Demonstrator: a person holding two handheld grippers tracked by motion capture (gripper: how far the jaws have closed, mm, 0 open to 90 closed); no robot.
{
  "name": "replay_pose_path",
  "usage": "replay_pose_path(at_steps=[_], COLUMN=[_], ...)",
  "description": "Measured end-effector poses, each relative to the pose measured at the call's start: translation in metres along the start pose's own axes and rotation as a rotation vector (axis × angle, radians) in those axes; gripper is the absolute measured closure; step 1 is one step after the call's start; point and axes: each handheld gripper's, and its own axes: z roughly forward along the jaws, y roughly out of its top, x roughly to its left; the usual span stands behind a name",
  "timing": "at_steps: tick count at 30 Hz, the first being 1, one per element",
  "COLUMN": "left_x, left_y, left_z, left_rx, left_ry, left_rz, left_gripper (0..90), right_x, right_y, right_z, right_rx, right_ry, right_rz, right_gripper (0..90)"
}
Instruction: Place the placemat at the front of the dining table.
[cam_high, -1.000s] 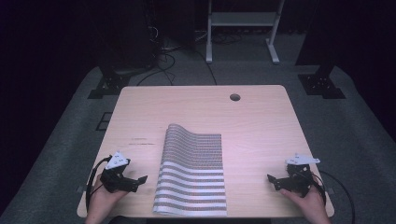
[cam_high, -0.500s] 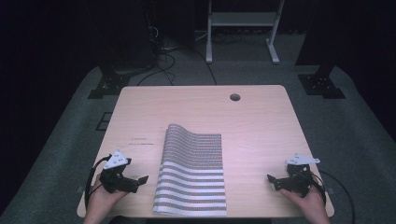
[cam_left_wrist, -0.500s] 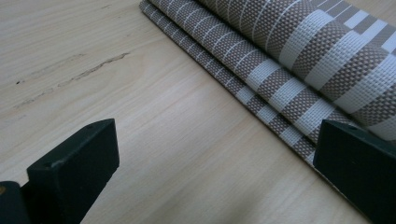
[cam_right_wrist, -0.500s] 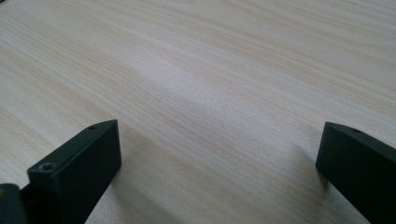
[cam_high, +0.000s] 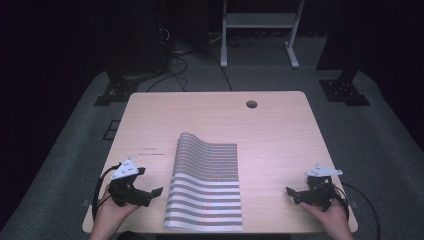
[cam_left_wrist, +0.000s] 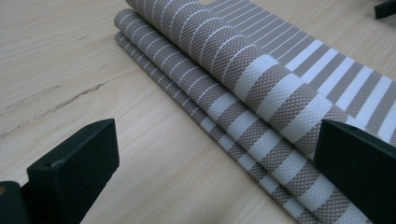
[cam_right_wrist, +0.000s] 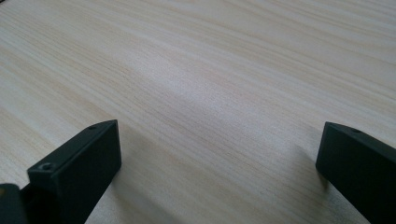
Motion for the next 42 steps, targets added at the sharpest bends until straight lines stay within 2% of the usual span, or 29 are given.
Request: replay_pose_path(at_steps=[8,15,23,28,40,42], left_x=[-0.009,-0.016,-0.022,-0.024,-0.036,-0.036], left_y=[0.006,0.008,0.006,0.006,0.007,0.007], left_z=[0.006,0.019,0.035,0.039,0.054,0.054], left_rx=[0.001,0.014,0.04,0.04,0.089,0.088], left_ry=[-0.03,-0.056,-0.081,-0.093,-0.151,-0.167], left_rz=[0.006,0.024,0.027,0.022,0.062,0.064], left_gripper=[0.0,0.0,0.0,0.0,0.0,3.9], right_x=[0.0,0.0,0.0,0.0,0.001,0.001], right_y=[0.0,0.0,0.0,0.0,0.0,0.0], right_z=[0.0,0.0,0.0,0.0,0.0,0.0], right_rx=[0.0,0.0,0.0,0.0,0.0,0.0], right_ry=[0.0,0.0,0.0,0.001,0.004,0.004], right_rz=[0.0,0.0,0.0,-0.001,-0.003,-0.003], right_gripper=[0.0,0.0,0.0,0.0,0.0,0.0])
